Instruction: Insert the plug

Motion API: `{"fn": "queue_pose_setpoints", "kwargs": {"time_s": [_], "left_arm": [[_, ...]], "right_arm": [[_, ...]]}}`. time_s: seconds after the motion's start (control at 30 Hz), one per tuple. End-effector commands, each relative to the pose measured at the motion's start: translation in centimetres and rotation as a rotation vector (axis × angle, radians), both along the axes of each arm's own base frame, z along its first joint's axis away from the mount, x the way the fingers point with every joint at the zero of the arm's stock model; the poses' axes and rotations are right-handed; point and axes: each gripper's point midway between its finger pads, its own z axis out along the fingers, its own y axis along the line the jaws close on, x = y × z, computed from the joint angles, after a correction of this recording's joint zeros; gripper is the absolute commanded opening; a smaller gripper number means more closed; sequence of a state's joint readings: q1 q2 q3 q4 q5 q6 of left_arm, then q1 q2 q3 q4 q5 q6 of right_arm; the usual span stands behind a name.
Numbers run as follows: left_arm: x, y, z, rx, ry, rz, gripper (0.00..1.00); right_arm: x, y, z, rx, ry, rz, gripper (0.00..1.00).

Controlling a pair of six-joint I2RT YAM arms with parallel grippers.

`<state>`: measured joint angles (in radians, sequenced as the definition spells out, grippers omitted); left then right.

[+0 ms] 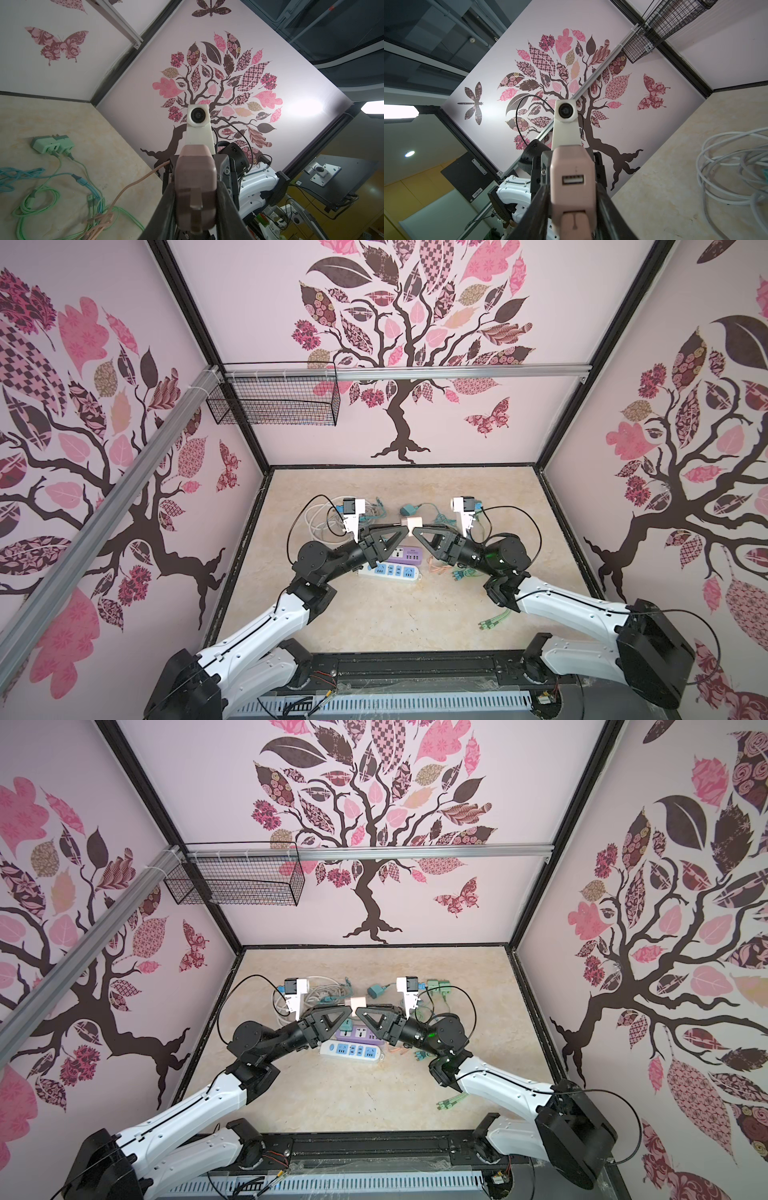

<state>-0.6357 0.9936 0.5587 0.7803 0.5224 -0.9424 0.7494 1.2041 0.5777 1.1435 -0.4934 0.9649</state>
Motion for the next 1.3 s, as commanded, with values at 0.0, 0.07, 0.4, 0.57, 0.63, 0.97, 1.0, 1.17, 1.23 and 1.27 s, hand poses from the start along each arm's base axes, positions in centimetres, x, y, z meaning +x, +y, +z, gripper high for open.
{"fn": "queue_pose_setpoints", "kwargs": {"time_s": [0.0, 0.07, 0.4, 0.57, 0.63, 0.97, 1.0, 1.17, 1.23, 1.27], "left_arm": [[0.3, 0.8, 0.4, -0.032, -0.012, 0.055, 0.00], [0.3, 0.9, 0.7, -0.048, -0.014, 0.063, 0.00], [-0.4, 1.6, 1.4, -0.056, -0.045, 0.090, 0.00], [-0.3, 1.4, 1.1, -0.052, -0.038, 0.085, 0.00], [-0.3, 1.2, 1.0, -0.052, -0.032, 0.080, 0.00], [-0.4, 1.1, 0.6, -0.049, -0.028, 0.076, 0.00], [-0.4, 1.2, 0.7, -0.054, -0.029, 0.081, 0.00], [-0.2, 1.7, 1.3, -0.036, -0.040, 0.122, 0.00], [-0.1, 1.8, 1.3, -0.014, -0.041, 0.138, 0.00], [-0.1, 2.1, 1.4, -0.022, -0.038, 0.149, 0.00]], "right_arm": [[-1.1, -0.1, 2.1, 0.038, -0.095, -0.028, 0.36], [-1.3, 0.2, 2.1, 0.032, -0.121, -0.062, 0.36], [-1.3, 0.3, 2.6, 0.069, -0.155, -0.099, 0.36], [-1.6, 0.6, 3.3, 0.080, -0.169, -0.084, 0.36], [-1.7, 0.8, 3.5, 0.085, -0.170, -0.074, 0.36], [-1.8, 0.5, 4.3, 0.105, -0.174, -0.082, 0.33], [-1.9, 0.7, 4.3, 0.094, -0.175, -0.073, 0.40], [-2.5, 2.3, 3.3, 0.020, -0.172, 0.014, 0.61], [-2.9, 2.8, 2.6, -0.016, -0.174, 0.052, 0.63], [-3.0, 2.9, 2.3, -0.028, -0.169, 0.058, 0.63]]}}
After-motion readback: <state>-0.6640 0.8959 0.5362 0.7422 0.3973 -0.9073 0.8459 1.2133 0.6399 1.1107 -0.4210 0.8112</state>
